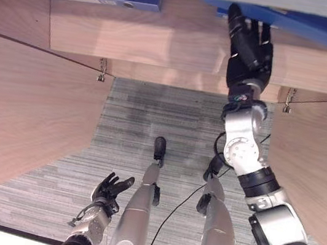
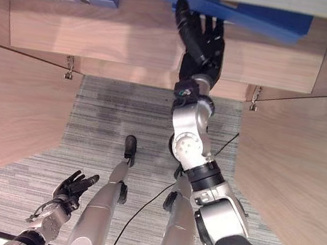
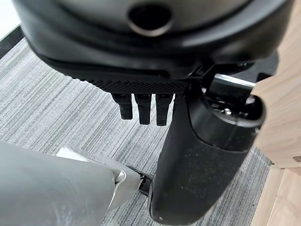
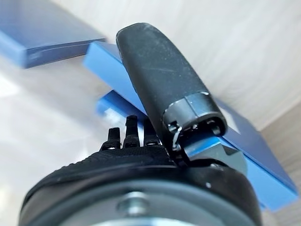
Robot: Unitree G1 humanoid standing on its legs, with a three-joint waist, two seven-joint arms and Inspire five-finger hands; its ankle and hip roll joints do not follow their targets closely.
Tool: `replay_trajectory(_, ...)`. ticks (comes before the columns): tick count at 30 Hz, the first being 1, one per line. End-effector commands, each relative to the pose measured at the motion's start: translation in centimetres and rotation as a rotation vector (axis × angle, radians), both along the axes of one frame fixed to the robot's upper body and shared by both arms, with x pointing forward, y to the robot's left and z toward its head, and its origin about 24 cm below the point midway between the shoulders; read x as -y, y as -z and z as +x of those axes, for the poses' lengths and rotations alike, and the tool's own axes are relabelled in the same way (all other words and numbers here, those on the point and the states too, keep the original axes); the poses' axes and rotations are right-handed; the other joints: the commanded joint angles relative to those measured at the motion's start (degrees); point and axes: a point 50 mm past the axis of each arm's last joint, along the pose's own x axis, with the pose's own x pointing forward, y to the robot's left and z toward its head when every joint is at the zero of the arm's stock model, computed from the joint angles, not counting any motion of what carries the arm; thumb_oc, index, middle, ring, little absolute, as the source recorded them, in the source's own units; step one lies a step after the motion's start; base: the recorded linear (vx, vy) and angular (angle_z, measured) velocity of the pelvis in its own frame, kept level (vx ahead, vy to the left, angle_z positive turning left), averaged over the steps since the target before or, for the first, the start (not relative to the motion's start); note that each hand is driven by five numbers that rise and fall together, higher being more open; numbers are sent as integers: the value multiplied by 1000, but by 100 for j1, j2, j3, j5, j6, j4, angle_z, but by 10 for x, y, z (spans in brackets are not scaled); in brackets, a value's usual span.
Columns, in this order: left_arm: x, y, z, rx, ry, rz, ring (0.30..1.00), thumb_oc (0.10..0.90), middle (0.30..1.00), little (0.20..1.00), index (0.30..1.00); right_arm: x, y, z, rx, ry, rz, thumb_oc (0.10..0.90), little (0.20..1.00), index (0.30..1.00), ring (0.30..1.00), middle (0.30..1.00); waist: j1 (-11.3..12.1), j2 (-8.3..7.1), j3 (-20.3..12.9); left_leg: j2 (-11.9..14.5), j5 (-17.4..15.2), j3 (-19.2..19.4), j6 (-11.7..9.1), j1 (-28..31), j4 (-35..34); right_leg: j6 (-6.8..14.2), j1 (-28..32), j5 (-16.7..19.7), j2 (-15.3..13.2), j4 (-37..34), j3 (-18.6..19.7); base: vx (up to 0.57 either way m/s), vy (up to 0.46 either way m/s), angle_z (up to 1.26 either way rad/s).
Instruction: Put the empty folder in the office cabinet
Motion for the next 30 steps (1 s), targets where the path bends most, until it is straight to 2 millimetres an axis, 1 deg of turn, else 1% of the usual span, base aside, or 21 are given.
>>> replay_trajectory(1,-35,5,-24,-82,-63,94,900,800,900,900,900,-30,-38,-17,239,-129,-115,800,900,900,900,900,6,-250,-28,-238,-683,-182,-164,-137,320,218,134,117,134,-934,24,0,0,0)
replay_trajectory(3,-36,6,-26,-83,-55,100,900,800,900,900,900,-33,-36,-21,272,-162,-202,800,900,900,900,900,7,-256,-4,-232,-661,-184,-168,-126,303,220,148,114,135,-944,15,0,0,0)
replay_trajectory(4,-36,6,-26,-83,-55,99,900,800,900,900,900,-33,-36,-21,272,-162,-202,800,900,900,900,900,6,-253,-3,-232,-661,-185,-168,-124,302,220,149,114,135,-944,15,0,0,0)
replay_trajectory(5,-41,6,-28,-86,-65,104,900,800,900,900,900,-26,-39,-18,300,-157,-278,800,900,900,900,900,-5,-278,8,-227,-638,-185,-174,-102,266,225,156,117,143,-954,19,0,0,0)
replay_trajectory(7,-41,6,-28,-86,-65,104,900,800,900,900,900,-26,-39,-18,300,-157,-278,800,900,900,900,900,-5,-277,10,-227,-638,-185,-174,-100,265,225,157,117,143,-954,19,0,0,0)
replay_trajectory(9,-45,8,-31,-100,-75,108,900,800,900,900,900,-17,-47,-17,342,-135,-354,800,900,900,900,900,-12,-311,11,-216,-632,-187,-179,-80,255,227,171,113,155,-951,21,0,0,0)
replay_trajectory(10,-45,8,-31,-100,-75,108,900,800,900,900,900,-17,-47,-17,342,-135,-354,800,900,900,900,900,-11,-310,14,-216,-632,-187,-179,-78,255,227,173,113,155,-951,21,0,0,0)
replay_trajectory(12,-48,10,-34,-110,-82,111,900,800,900,900,900,-7,-52,-16,365,-89,-423,800,900,900,900,900,-22,-328,8,-209,-636,-184,-180,-76,255,229,168,110,154,-945,18,0,0,0)
replay_trajectory(13,-51,10,-36,-115,-90,120,900,800,900,900,900,5,-60,-13,386,-30,-461,800,900,900,900,900,-23,-338,5,-206,-632,-184,-186,-71,258,239,174,115,151,-955,10,0,0,0)
replay_trajectory(15,-53,11,-37,-124,-99,125,900,800,900,900,900,15,-71,-11,403,33,-469,800,900,900,900,900,-37,-346,-1,-204,-636,-180,-189,-68,243,249,172,120,150,-961,9,0,0,0)
replay_trajectory(19,-60,14,-43,-149,-127,135,900,800,900,900,900,34,-92,-12,456,147,-496,800,900,900,900,900,-70,-368,-20,-197,-648,-174,-190,-69,235,259,168,115,156,-965,18,0,0,0)
replay_trajectory(21,-61,14,-44,-153,-133,136,900,800,900,900,900,37,-95,-12,465,169,-504,800,900,900,900,900,-74,-373,-22,-198,-649,-171,-188,-70,235,260,168,115,157,-961,21,0,0,0)
replay_trajectory(22,-65,16,-50,-168,-147,141,900,800,900,900,900,48,-105,-12,483,238,-563,800,900,900,900,900,-81,-388,-48,-198,-650,-178,-190,-70,233,264,171,109,160,-960,26,0,0,0)
replay_trajectory(23,-65,16,-50,-167,-147,140,900,800,900,900,900,48,-105,-12,483,238,-564,800,900,900,900,900,-82,-386,-46,-197,-650,-178,-190,-70,233,263,171,109,160,-959,26,0,0,0)
replay_trajectory(24,-68,17,-55,-180,-153,145,900,800,900,900,900,58,-113,-12,489,303,-627,800,900,900,900,900,-97,-397,-70,-193,-656,-182,-189,-63,218,271,174,111,159,-968,28,0,0,0)
replay_trajectory(25,-72,17,-57,-186,-159,155,900,800,900,900,900,69,-125,-9,484,393,-710,800,900,900,900,900,-96,-410,-87,-190,-659,-170,-186,-66,212,282,169,121,156,-971,37,0,0,0)
replay_trajectory(26,-72,17,-57,-185,-159,154,900,800,900,900,900,69,-125,-9,485,393,-710,800,900,900,900,900,-99,-406,-80,-190,-660,-169,-186,-67,213,282,168,121,156,-970,38,0,0,0)
replay_trajectory(27,-76,17,-59,-192,-169,162,900,800,900,900,900,75,-135,-9,492,449,-760,800,900,900,900,900,-103,-421,-99,-198,-663,-165,-185,-69,206,292,157,130,160,-976,49,0,0,0)
replay_trajectory(30,-80,19,-64,-210,-177,162,900,800,900,900,900,77,-140,-11,510,476,-882,800,900,900,900,900,-125,-455,-116,-197,-658,-165,-184,-80,193,299,145,135,162,-981,55,0,0,0)
